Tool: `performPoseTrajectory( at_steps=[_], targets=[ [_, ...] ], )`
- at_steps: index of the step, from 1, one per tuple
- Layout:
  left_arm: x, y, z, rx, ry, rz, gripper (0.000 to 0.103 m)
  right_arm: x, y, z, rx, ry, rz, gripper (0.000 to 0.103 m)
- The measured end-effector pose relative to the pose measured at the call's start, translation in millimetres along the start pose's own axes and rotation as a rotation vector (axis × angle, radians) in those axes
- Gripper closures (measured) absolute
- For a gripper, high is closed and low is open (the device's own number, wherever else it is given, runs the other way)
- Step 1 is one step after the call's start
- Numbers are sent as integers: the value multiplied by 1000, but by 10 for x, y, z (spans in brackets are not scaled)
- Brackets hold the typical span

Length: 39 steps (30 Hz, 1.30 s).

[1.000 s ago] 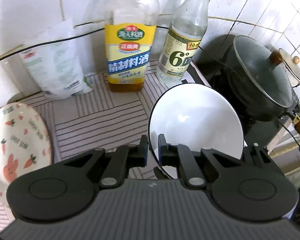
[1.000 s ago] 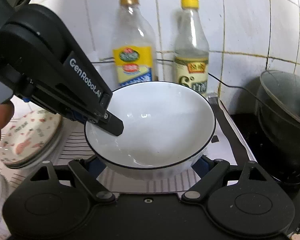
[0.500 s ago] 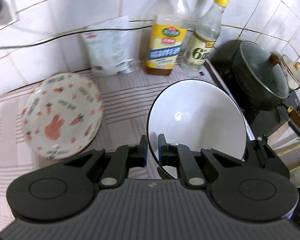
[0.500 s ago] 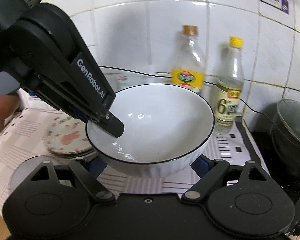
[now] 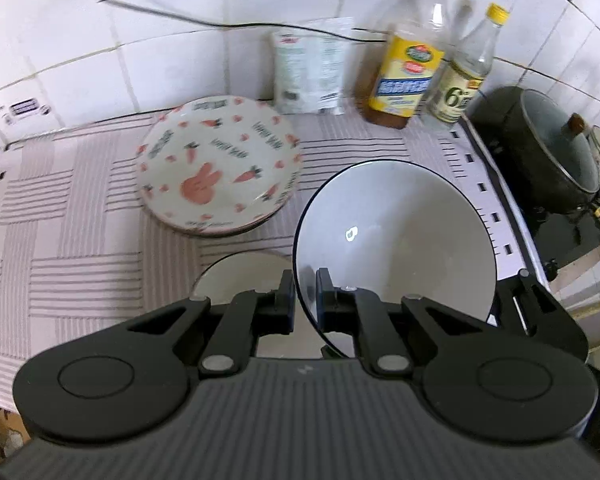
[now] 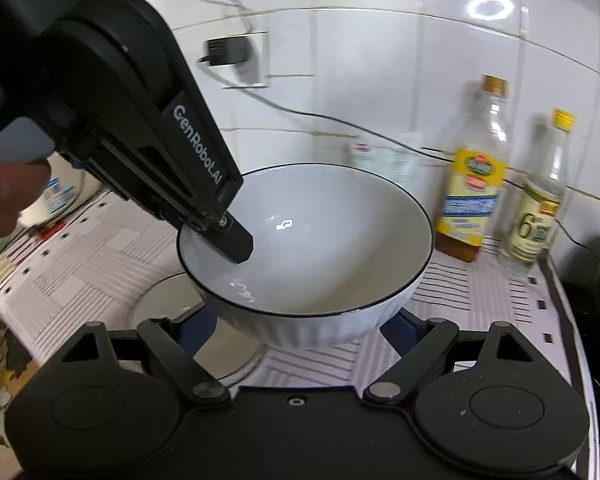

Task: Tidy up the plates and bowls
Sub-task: 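Lift the last white bowl and carry it toward the bowl stack, then lower the held white bowl into the two nested bowls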

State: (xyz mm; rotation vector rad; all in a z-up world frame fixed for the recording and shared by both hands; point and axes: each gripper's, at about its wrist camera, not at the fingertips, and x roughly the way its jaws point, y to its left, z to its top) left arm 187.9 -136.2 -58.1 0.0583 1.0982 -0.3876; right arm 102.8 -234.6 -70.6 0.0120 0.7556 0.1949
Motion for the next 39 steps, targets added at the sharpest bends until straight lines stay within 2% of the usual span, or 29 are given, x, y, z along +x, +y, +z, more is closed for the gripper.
performPoseTrajectory(
  at_steps=[9, 16, 30, 39],
  targets=[
    [61, 418, -181, -83, 54, 34, 94, 145, 299, 48, -24, 55, 117, 12],
    [256, 514, -249, -90, 129, 52, 93, 285, 433, -18, -36, 124, 164, 12],
    [486, 533, -281, -75, 181, 141, 91, 519, 538, -40, -102, 213, 165, 12],
    [562, 456, -355, -28, 179, 190, 88, 527, 598, -26, -161, 212, 135, 9]
  ],
)
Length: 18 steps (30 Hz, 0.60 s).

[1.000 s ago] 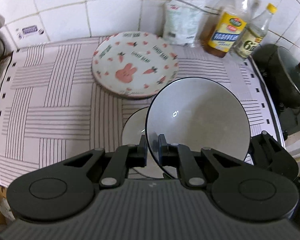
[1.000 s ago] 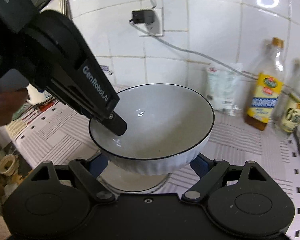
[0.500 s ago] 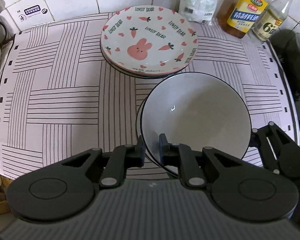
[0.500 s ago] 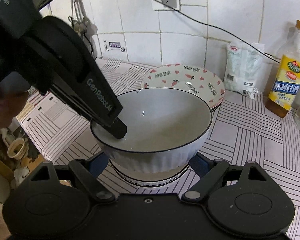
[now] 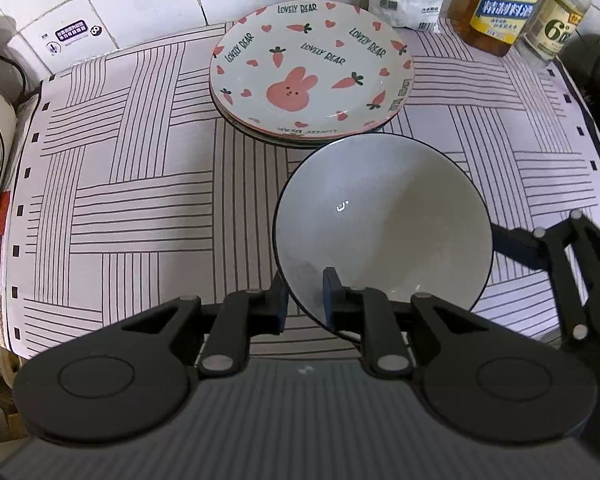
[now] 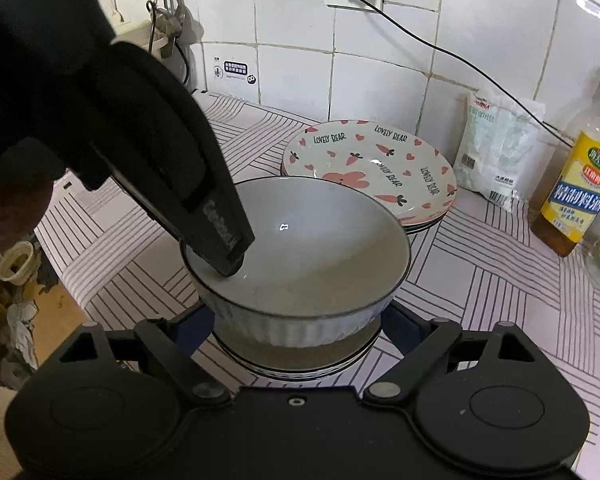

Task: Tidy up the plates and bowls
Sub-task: 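Lower the held white bowl into the two nested bowls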

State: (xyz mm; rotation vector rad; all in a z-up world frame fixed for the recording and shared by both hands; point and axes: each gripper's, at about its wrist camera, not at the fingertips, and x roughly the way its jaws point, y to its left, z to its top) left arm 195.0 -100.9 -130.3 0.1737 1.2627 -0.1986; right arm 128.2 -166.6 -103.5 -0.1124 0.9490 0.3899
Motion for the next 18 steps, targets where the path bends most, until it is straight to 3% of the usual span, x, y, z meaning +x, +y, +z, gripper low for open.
performPoseTrajectory(
  at_steps=[11, 14, 18],
  targets=[
    [57, -60, -81, 46, -28, 32, 87, 12, 69, -81, -28, -13, -34, 5],
    [26, -9, -107, 25, -37, -4, 86, -7, 66, -112, -10, -18, -41, 5],
    [-136, 53, -171, 44, -79, -77, 77, -113, 78, -147, 0, -34, -50, 5]
  ],
)
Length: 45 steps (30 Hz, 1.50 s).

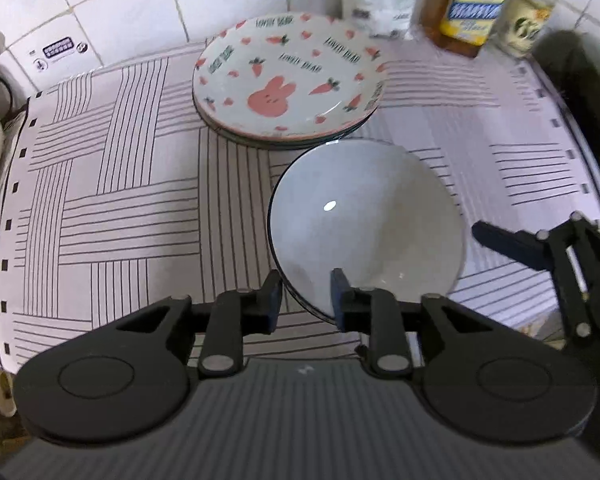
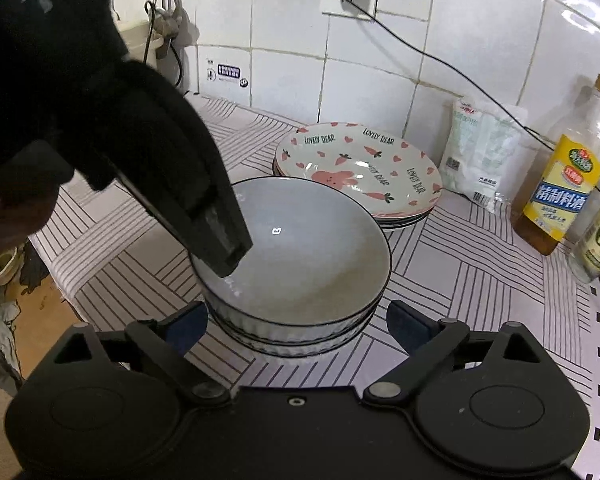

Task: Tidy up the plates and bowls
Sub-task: 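Lower the held white bowl into the two nested bowls, then lift the three nested bowls and carry them over the bunny plate stack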

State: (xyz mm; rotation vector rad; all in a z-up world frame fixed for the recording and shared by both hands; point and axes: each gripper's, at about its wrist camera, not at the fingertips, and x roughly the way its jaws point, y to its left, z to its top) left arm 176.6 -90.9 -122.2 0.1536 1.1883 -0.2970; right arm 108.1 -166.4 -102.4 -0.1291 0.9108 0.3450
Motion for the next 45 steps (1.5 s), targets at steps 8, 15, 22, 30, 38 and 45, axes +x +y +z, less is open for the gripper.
performPoseTrajectory(
  at_steps=[8, 15, 22, 30, 38, 45],
  targets=[
    [-297, 150, -121, -64, -79, -132, 67, -261, 62, -178, 86, -88, 28, 5],
    [-321, 391, -194, -171, -52, -275, 59, -205, 59, -377, 206, -118, 26, 5],
    [-119, 518, -163, -182, -75, -229, 50, -10, 1, -486, 252, -132, -26, 5],
    [325, 684, -141, -332, -63, -324, 47, 328, 6, -582, 237, -163, -14, 1],
    [506, 646, -194, -313, -123, -279, 55, 518, 20, -610, 248, -184, -9, 1],
    [604, 589, -203, -312, -121, -290, 64, 555, 29, -565, 177, -216, -12, 1]
  ],
)
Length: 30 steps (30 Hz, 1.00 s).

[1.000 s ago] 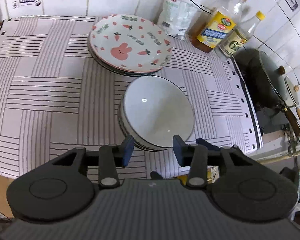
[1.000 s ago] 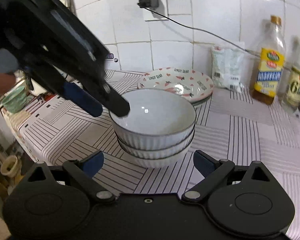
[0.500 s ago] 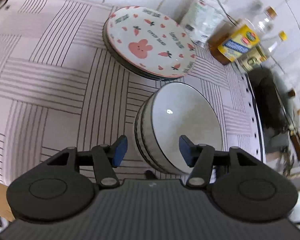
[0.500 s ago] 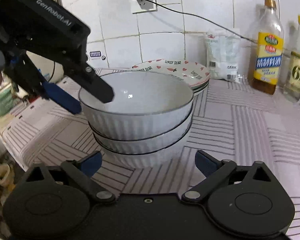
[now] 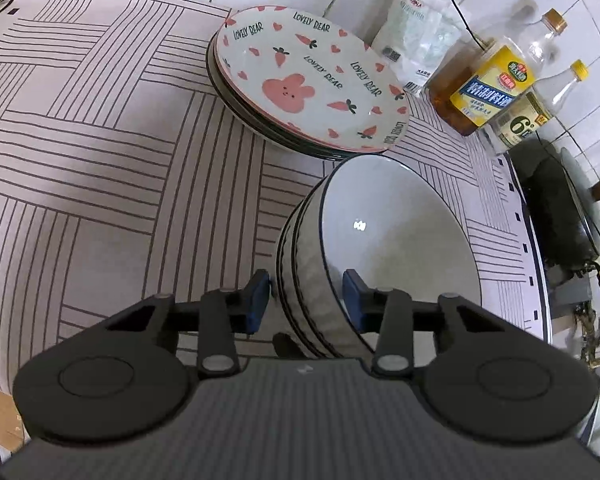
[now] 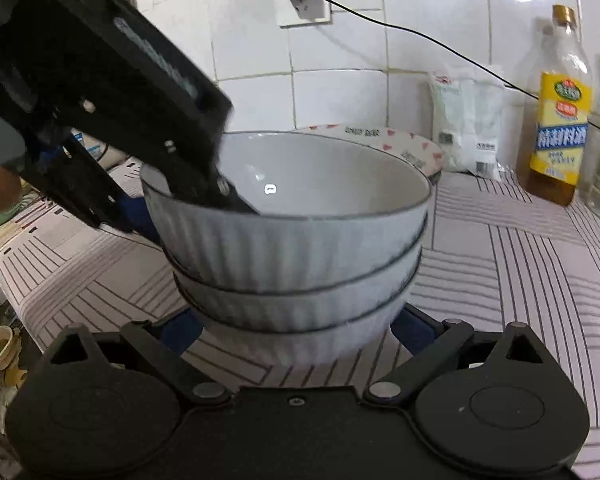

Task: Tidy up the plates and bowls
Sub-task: 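Lift the three nested bowls and carry them over the bunny plate stack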

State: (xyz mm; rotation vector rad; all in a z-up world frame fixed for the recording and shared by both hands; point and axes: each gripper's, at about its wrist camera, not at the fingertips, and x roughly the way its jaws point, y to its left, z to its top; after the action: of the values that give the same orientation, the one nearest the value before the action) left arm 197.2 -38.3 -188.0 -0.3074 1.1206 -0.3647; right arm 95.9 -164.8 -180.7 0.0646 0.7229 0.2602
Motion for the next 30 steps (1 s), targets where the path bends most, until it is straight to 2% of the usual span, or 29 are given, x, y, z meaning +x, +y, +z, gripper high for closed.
performPoseTrajectory(
  at_steps=[5, 8, 10, 20, 24, 30],
  targets=[
    [28, 64, 13, -37, 11, -26, 63, 63, -50, 0, -1, -5, 29, 1],
    [41, 79, 18, -50, 22, -34, 63, 135, -128, 15, 37, 20, 79, 3],
    [50, 98, 37, -63, 39, -41, 63, 168, -140, 14, 38, 13, 76, 3],
    [-26, -17, 30, 23, 75, -6, 63, 143, -115, 40, 15, 51, 98, 4],
    [-138, -89, 44, 50, 74, -3, 63, 71, -124, 58, 45, 39, 102, 4],
    [-329, -203, 228, 73, 76, -6, 63, -73, -122, 212, 33, 20, 104, 5]
  ],
)
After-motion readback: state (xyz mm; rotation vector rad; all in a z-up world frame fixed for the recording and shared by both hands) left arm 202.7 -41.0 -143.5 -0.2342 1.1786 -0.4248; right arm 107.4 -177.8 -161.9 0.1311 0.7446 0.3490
